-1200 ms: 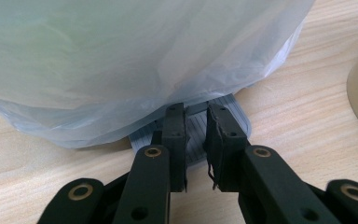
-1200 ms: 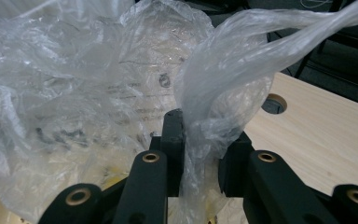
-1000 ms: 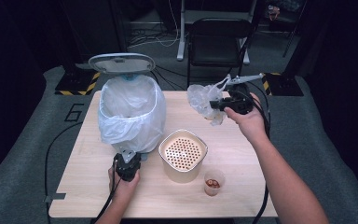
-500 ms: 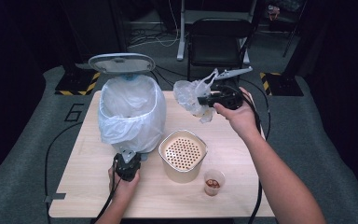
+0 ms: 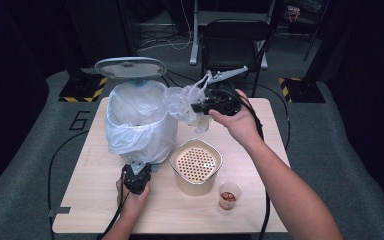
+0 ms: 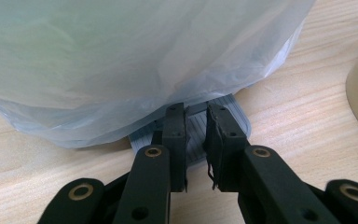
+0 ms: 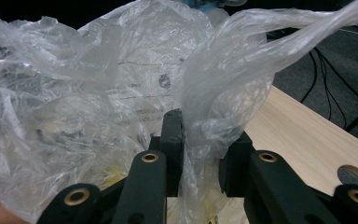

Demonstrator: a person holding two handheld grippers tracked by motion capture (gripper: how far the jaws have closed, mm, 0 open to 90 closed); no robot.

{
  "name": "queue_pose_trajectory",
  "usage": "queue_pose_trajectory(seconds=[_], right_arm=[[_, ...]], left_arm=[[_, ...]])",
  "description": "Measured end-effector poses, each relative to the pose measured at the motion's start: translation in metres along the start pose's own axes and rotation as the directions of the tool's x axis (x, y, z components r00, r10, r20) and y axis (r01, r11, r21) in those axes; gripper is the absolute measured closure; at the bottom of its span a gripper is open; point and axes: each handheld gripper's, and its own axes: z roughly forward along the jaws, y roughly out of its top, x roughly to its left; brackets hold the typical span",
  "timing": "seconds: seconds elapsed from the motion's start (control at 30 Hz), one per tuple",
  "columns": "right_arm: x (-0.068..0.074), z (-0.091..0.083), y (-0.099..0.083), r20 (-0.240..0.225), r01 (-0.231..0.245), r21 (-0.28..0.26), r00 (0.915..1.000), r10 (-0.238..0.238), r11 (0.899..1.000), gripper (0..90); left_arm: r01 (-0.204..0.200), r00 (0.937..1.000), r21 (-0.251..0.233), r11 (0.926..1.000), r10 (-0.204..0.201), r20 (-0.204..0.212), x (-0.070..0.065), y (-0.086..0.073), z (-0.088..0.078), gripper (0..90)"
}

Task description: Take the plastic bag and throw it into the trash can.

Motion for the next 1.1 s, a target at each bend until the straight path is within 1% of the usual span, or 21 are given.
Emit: queue_pose_trajectory(seconds=[0.03, 0.07, 0.1, 0.13, 0.23, 0.33, 0.4, 0.47, 0.5, 0.57, 0.6, 0.7, 0.83, 0.87, 0.9, 0.93, 1.0, 1.07, 1.1], right_arm=[[0.003, 0.001, 0.002, -0.007, 0.002, 0.003, 1.0, -0.002, 1.0, 75.0], [0.005, 0.003, 0.004, -0.011, 0.014, 0.003, 0.9998, -0.014, 1.0, 75.0], [0.007, 0.005, 0.005, -0.015, 0.015, 0.007, 0.9998, -0.015, 1.0, 74.9], [0.01, 0.007, 0.006, -0.021, 0.016, 0.009, 0.9996, -0.016, 1.0, 74.9], [0.015, 0.014, 0.01, -0.034, 0.023, 0.013, 0.9992, -0.022, 1.0, 74.9], [0.022, 0.024, 0.015, -0.05, 0.034, 0.026, 0.9982, -0.032, 0.999, 74.9], [0.026, 0.029, 0.018, -0.055, 0.04, 0.027, 0.9978, -0.039, 0.999, 74.8], [0.03, 0.035, 0.022, -0.067, 0.049, 0.027, 0.9967, -0.047, 0.998, 74.7], [0.033, 0.036, 0.024, -0.068, 0.042, 0.034, 0.9969, -0.04, 0.999, 74.8], [0.035, 0.038, 0.026, -0.072, 0.047, 0.028, 0.9964, -0.045, 0.999, 74.7], [0.04, 0.043, 0.029, -0.084, 0.051, 0.032, 0.9953, -0.048, 0.998, 74.7], [0.045, 0.049, 0.033, -0.093, 0.069, 0.034, 0.9935, -0.065, 0.997, 74.6], [0.052, 0.054, 0.037, -0.101, 0.069, 0.04, 0.9928, -0.064, 0.997, 74.6], [0.054, 0.056, 0.038, -0.099, 0.072, 0.034, 0.9927, -0.068, 0.997, 74.6], [0.054, 0.057, 0.039, -0.101, 0.076, 0.031, 0.9923, -0.073, 0.997, 74.6], [0.056, 0.058, 0.04, -0.101, 0.067, 0.034, 0.9928, -0.063, 0.997, 74.6], [0.056, 0.06, 0.041, -0.102, 0.069, 0.03, 0.9926, -0.066, 0.997, 74.6], [0.057, 0.067, 0.043, -0.106, 0.066, 0.033, 0.9924, -0.062, 0.997, 73.4], [0.057, 0.069, 0.044, -0.105, 0.069, 0.032, 0.9923, -0.065, 0.997, 73.4]], left_arm=[[0.0, 1.0, 0.0, 1.0, 0.0, 0.0, 0.0, 0.0, 0.0, 78.0], [0.011, 0.9999, -0.002, 0.9999, -0.011, 0.008, -0.001, 0.0, 0.0, 77.9], [0.011, 0.9999, -0.002, 0.9999, -0.011, 0.008, -0.001, 0.0, 0.0, 78.0], [0.0, 1.0, -0.001, 1.0, 0.0, 0.0, 0.0, 0.0, 0.0, 78.0], [-0.003, 1.0, -0.001, 1.0, 0.003, 0.0, 0.0, 0.0, 0.0, 78.0], [0.002, 1.0, 0.003, 1.0, -0.002, 0.002, 0.0, 0.0, 0.0, 78.0], [-0.002, 1.0, 0.001, 1.0, 0.002, -0.002, 0.0, 0.0, 0.0, 78.0], [0.004, 1.0, 0.0, 1.0, -0.004, 0.0, 0.0, 0.0, 0.0, 78.0], [-0.003, 1.0, -0.001, 1.0, 0.003, -0.005, 0.0, 0.0, 0.0, 77.9], [-0.002, 1.0, -0.001, 1.0, 0.002, -0.004, 0.0, 0.0, 0.0, 77.9], [-0.004, 1.0, 0.002, 1.0, 0.004, -0.003, 0.0, 0.0, 0.0, 78.0], [-0.009, 1.0, 0.012, 0.9999, 0.009, 0.0, 0.001, 0.001, -0.001, 78.0], [-0.009, 1.0, 0.012, 0.9999, 0.009, 0.0, 0.001, 0.001, -0.001, 77.9], [-0.01, 0.9999, 0.012, 0.9999, 0.01, -0.001, 0.001, 0.001, -0.001, 78.0], [-0.009, 1.0, 0.011, 0.9999, 0.009, -0.001, 0.001, 0.001, -0.001, 78.0], [-0.009, 1.0, 0.012, 0.9999, 0.009, -0.001, 0.001, 0.001, -0.001, 77.9], [-0.007, 1.0, 0.011, 0.9999, 0.007, 0.0, 0.001, 0.001, -0.001, 77.9], [-0.007, 1.0, 0.005, 1.0, 0.007, -0.004, 0.0, 0.0, -0.001, 77.9], [-0.007, 1.0, 0.011, 0.9999, 0.007, -0.001, 0.0, 0.001, -0.001, 78.0]])
